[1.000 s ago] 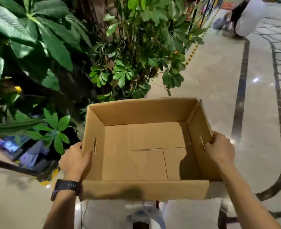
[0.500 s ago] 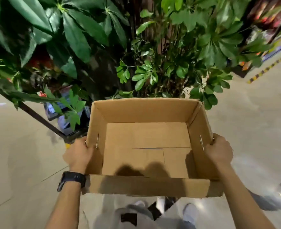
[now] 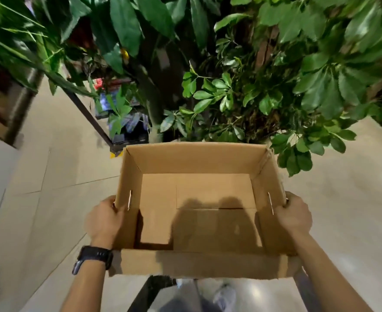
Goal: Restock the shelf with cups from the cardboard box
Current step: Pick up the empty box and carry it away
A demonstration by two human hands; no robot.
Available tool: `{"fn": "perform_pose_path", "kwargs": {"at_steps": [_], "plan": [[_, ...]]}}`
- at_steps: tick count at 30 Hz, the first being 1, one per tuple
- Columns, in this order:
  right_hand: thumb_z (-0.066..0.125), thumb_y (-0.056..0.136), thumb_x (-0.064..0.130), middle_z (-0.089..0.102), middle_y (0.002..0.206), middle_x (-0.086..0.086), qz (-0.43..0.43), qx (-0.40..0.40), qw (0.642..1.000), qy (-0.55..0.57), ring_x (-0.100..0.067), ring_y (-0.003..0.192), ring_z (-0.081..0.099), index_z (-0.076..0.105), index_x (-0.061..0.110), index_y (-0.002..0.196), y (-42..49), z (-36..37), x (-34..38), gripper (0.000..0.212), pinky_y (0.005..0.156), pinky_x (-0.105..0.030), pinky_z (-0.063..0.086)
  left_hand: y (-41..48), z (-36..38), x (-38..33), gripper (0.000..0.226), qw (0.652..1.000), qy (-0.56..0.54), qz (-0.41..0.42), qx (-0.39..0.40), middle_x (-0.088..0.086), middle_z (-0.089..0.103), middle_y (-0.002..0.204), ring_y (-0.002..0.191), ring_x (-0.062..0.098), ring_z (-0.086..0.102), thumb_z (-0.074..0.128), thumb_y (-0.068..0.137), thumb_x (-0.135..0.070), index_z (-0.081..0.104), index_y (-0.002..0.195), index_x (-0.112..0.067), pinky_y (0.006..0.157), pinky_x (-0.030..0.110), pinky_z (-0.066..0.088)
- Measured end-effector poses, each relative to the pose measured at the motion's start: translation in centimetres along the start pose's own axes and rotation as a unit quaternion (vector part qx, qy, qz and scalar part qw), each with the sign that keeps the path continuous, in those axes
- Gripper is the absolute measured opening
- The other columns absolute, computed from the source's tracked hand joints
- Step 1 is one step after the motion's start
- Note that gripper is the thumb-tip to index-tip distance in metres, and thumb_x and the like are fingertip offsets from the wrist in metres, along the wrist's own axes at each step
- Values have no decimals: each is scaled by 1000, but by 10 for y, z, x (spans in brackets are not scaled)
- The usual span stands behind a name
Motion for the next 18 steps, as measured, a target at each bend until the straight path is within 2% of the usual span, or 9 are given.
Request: {"fn": "perform_pose_path", "kwargs": {"at_steps": [3,6,9,11,13,16,18], "plan": [[57,85,7,60,80,-8,-16,27,1000,-2,-28,70,49,64,11,98,12,22,2,15,53,-25,35,-4,14,17,27,999,-10,-36,11,0,68,82,72,20,61,64,92,-31,66,118,-21,65,33,53],[57,86,10,63,81,-9,-15,40,999,-6,-30,72,53,65,14,96,23,45,4,14,61,-29,41,-7,30,29,25,996,-30,-74,30,-2,67,82,71,17,61,64,92,-27,67,116,-22,65,33,52],[57,87,11,60,79,-7,-5,59,998,-13,-29,71,52,64,14,95,29,61,3,11,62,-30,41,-5,47,38,26,994,-24,-92,56,-3,66,81,71,16,59,62,93,-25,66,118,-23,65,32,51],[57,88,12,64,83,-8,-6,62,998,-11,-30,73,56,64,16,96,40,74,3,11,63,-33,47,3,61,41,29,992,-23,-101,68,-3,65,83,71,14,57,62,94,-25,63,122,-23,64,28,46],[57,89,14,68,89,-10,1,64,998,-15,-32,76,59,63,18,95,54,89,3,9,67,-35,51,14,77,42,30,990,-12,-103,90,0,67,88,75,17,58,62,94,-23,63,123,-21,65,27,43],[60,90,16,71,94,-11,19,78,996,-22,-35,84,64,66,17,104,80,118,3,16,69,-34,50,32,107,48,28,990,-13,-104,95,10,72,93,84,31,66,65,90,-17,66,118,-16,71,34,52],[60,88,15,71,95,-12,22,91,995,-30,-36,86,65,66,18,108,99,141,2,21,69,-34,50,39,132,53,29,988,-14,-121,96,12,73,93,85,33,67,65,89,-13,67,118,-12,71,34,50]]}}
Point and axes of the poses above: each hand's wrist, its own y-axis towards the middle knuckle, its own z-axis out of the palm, x = y × z, the point moved 6 cm from there along y, towards the middle knuckle
